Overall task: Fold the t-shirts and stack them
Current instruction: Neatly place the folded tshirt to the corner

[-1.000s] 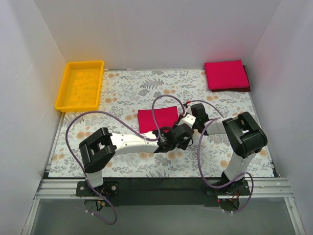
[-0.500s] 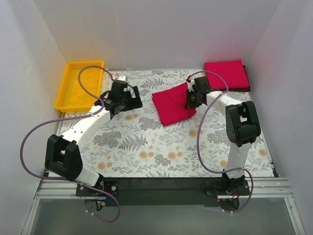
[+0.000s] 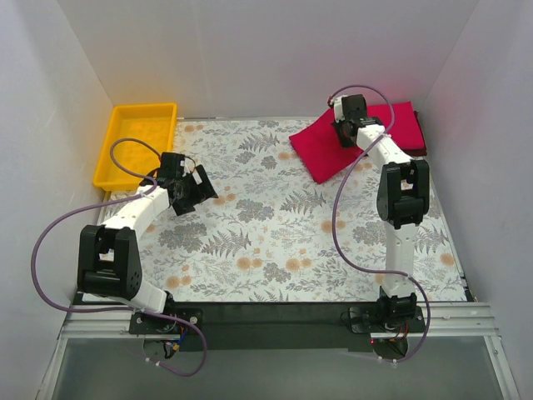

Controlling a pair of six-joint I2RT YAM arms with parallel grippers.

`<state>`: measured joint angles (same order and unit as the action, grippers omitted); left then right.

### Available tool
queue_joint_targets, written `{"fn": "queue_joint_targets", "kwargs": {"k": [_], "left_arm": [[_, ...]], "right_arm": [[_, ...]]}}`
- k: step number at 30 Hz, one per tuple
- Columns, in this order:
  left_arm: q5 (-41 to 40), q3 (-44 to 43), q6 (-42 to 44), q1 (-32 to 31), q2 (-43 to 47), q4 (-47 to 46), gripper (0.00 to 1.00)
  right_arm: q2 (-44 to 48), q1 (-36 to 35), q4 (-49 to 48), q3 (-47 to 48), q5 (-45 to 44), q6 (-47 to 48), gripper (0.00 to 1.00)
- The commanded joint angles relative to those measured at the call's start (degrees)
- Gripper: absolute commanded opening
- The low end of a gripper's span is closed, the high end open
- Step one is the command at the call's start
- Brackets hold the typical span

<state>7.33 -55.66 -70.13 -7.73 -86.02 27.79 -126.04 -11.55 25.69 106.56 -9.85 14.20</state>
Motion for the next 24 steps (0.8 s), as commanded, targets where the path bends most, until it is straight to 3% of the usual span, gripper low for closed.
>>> {"fn": "queue_joint_targets", "kwargs": {"k": [1,11,24], "left_arm": [[1.1,0.2,-0.1,-0.1,0.6,-0.4,0.89],[-1.8,0.2,0.6,-0.1,-3.5,-0.4,0.88],[-0.9,-0.1,1.2,-0.1,-6.4,-0.2,0.86]], "right_arm": [[-2.5,1.6,0.0,7.8,-7.3,6.6,0.01],[-6.1,5.0,-0.6,20.5,-5.1,7.0,0.01],[-2.9,7.2,-2.5,23.0,-4.7,8.4,0.01]]}}
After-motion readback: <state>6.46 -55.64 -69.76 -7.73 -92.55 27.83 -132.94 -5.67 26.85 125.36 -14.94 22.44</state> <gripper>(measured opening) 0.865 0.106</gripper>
